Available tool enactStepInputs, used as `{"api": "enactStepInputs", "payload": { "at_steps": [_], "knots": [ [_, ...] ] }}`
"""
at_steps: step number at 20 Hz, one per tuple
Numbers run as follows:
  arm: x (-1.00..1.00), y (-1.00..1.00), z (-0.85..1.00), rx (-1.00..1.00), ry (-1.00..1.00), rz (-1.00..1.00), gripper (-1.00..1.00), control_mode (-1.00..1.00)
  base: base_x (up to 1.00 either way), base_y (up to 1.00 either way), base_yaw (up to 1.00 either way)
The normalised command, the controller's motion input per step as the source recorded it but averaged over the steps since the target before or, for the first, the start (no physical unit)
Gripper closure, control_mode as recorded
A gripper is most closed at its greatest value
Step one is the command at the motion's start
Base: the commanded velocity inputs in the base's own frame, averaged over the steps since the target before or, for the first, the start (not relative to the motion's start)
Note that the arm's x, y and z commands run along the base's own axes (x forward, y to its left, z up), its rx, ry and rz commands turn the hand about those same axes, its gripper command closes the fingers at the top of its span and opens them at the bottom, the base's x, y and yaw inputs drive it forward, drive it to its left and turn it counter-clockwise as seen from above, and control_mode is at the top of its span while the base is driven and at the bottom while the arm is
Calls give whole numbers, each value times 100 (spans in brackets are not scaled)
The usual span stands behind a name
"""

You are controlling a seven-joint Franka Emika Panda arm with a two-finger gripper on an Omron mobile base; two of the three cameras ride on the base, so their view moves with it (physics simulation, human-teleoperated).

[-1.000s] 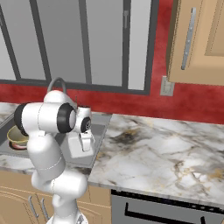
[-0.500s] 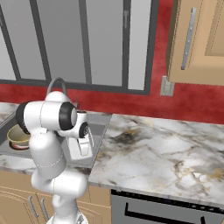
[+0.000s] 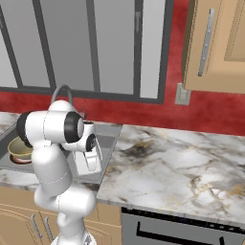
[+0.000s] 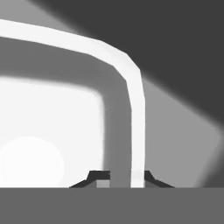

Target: Pick the bowl and tupperware and place them in the sink. Then turn on the water.

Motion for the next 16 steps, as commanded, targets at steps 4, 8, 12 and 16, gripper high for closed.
{"api": "enactStepInputs", "payload": {
  "at_steps": [4,8,12,16],
  "knots": [
    [0,0,0,0,0,0,-100,-100,0,0,0],
    [0,0,0,0,0,0,-100,-100,0,0,0],
    [0,0,0,0,0,0,-100,-100,0,0,0],
    [0,-3,0,0,0,0,-100,-100,0,0,0]
  ]
}}
